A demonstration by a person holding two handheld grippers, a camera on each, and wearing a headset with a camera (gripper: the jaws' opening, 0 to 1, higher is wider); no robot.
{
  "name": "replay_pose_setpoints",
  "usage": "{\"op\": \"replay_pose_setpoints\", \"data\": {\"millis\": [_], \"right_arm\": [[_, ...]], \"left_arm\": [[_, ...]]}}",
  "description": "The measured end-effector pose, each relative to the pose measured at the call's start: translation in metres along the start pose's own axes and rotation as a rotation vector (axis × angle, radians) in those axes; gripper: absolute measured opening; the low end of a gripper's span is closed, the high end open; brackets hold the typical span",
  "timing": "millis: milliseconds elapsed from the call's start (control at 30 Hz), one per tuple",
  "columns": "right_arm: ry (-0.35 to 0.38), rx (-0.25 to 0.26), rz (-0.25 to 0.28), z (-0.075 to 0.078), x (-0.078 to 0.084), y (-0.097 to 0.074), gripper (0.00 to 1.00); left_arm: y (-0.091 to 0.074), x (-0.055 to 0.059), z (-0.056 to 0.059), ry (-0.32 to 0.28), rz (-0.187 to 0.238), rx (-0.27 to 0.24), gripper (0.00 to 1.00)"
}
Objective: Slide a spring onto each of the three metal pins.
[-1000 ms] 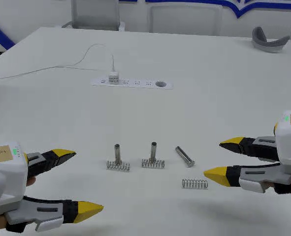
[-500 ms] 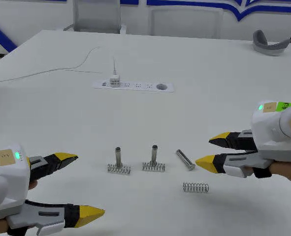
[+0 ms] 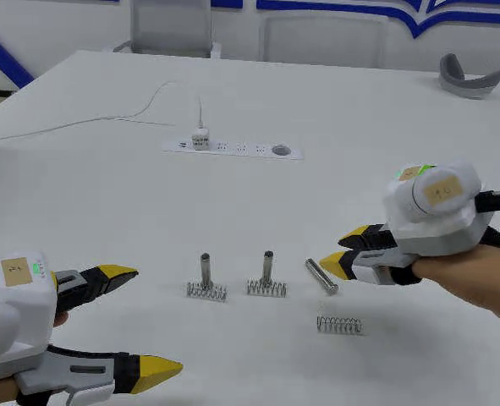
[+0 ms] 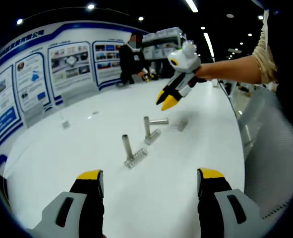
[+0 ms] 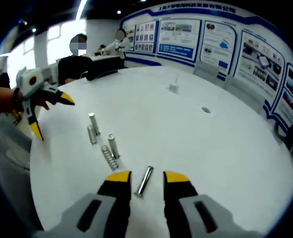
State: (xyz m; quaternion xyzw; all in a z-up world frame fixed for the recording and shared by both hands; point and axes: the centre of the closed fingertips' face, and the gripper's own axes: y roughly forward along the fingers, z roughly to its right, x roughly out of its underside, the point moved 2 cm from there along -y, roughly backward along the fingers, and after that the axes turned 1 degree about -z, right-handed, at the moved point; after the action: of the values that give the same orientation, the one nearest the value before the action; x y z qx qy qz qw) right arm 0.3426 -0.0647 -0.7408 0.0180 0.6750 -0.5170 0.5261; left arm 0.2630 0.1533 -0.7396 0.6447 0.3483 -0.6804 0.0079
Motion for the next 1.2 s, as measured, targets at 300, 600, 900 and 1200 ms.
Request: {"op": "replay_pose_setpoints", "data": {"millis": [300, 600, 900, 1200], "right_arm": [[0.04, 0.013, -0.061, 0.0, 0.001, 0.021, 0.22], [0.081, 0.028, -0.14, 0.001, 0.008, 0.039, 0.17], [0.137, 0.043, -0.204, 0.005, 0.016, 0.05, 0.13], [0.152, 0.043, -0.242, 0.005, 0.017, 0.053, 0.11]], "left_arm": [[0.0, 0.002, -0.001, -0.005, -0.001, -0.001, 0.78], [0.001, 0.003, 0.001, -0.011, 0.003, 0.002, 0.77], [0.001, 0.004, 0.003, -0.017, 0.001, 0.004, 0.76], [0.003, 0.003, 0.002, -0.019, 0.002, 0.005, 0.76]]}}
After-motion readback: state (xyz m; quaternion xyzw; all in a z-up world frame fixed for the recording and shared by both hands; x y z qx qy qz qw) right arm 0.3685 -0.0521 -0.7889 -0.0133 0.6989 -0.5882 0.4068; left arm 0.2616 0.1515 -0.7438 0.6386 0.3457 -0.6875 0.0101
